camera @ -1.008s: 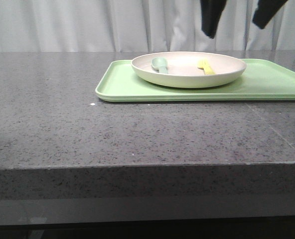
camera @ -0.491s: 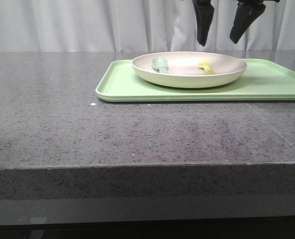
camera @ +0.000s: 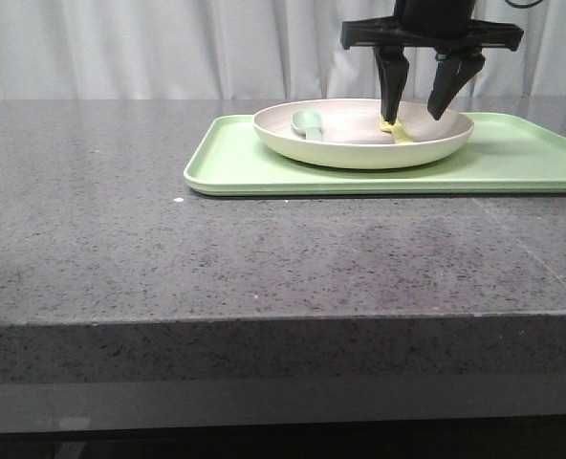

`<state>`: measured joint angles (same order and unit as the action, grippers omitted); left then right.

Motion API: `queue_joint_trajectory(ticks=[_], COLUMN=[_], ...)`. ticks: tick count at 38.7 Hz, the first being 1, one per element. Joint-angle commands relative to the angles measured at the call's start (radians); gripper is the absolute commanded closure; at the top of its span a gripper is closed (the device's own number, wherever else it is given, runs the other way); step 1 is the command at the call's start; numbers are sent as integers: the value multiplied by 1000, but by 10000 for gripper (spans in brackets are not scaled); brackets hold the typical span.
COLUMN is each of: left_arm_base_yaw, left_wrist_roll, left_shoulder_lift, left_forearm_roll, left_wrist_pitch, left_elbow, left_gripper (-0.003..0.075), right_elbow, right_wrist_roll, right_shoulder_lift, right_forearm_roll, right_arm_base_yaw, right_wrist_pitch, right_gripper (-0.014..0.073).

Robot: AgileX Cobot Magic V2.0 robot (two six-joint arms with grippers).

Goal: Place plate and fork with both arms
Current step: 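Lower the right gripper over the yellow fork on the plate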

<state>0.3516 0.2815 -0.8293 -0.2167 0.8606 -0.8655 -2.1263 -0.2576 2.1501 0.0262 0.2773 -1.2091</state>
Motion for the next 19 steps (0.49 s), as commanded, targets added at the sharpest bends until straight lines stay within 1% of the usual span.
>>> queue_joint_trajectory(ticks=[1, 10, 19], left_arm_base_yaw=[-3, -3, -3], left_wrist_roll=[0, 0, 0], left_shoulder_lift=[4, 4, 4], left_forearm_roll=[-24, -37, -48], left_wrist_pitch=[-66, -66, -66], left_elbow=[-24, -24, -24], left_gripper=[457, 457, 457], right_elbow=[-34, -34, -34], right_wrist_roll=[-1, -1, -1], right_shoulder_lift=[-57, -56, -37], right_forearm_roll=[0, 0, 0], right_arm_base_yaw=[-6, -6, -7], right_wrist_pitch=[67, 139, 166], right_gripper=[183, 183, 183])
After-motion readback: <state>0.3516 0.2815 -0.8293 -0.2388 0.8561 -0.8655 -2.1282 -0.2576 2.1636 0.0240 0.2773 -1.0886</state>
